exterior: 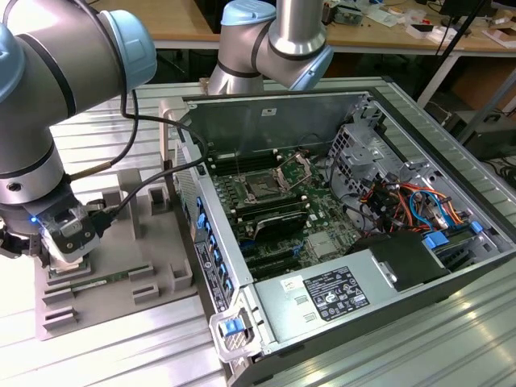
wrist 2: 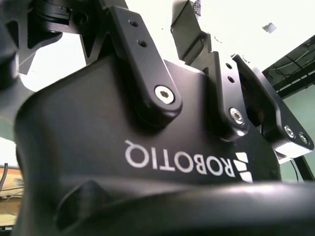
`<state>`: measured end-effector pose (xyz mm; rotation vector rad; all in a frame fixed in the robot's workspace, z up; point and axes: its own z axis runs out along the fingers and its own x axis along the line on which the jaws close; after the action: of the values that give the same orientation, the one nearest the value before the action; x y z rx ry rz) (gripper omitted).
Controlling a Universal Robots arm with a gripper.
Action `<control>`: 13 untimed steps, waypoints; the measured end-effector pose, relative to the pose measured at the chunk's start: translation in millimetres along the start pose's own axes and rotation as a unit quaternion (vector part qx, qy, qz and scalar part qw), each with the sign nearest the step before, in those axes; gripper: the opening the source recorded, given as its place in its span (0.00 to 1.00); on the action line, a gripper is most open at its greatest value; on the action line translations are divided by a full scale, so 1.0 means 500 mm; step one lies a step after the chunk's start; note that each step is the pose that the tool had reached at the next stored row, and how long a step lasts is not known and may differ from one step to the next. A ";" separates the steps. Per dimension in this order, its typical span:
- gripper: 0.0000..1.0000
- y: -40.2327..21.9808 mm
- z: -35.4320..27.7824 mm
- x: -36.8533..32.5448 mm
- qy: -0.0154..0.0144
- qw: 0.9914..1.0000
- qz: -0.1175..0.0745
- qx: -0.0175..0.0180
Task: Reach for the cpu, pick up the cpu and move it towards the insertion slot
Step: 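Pick up the cpu and move it towards the insertion slot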
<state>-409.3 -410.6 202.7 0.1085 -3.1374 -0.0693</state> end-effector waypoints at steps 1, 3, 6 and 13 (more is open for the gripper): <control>0.54 0.000 0.000 0.000 0.000 1.000 0.000 0.000; 0.54 0.000 0.000 0.000 0.000 1.000 0.000 0.000; 0.54 0.000 0.000 0.000 0.000 1.000 0.000 0.000; 0.61 0.000 0.000 0.000 0.000 1.000 0.000 0.000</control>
<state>-409.5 -410.6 202.6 0.1085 -3.1373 -0.0692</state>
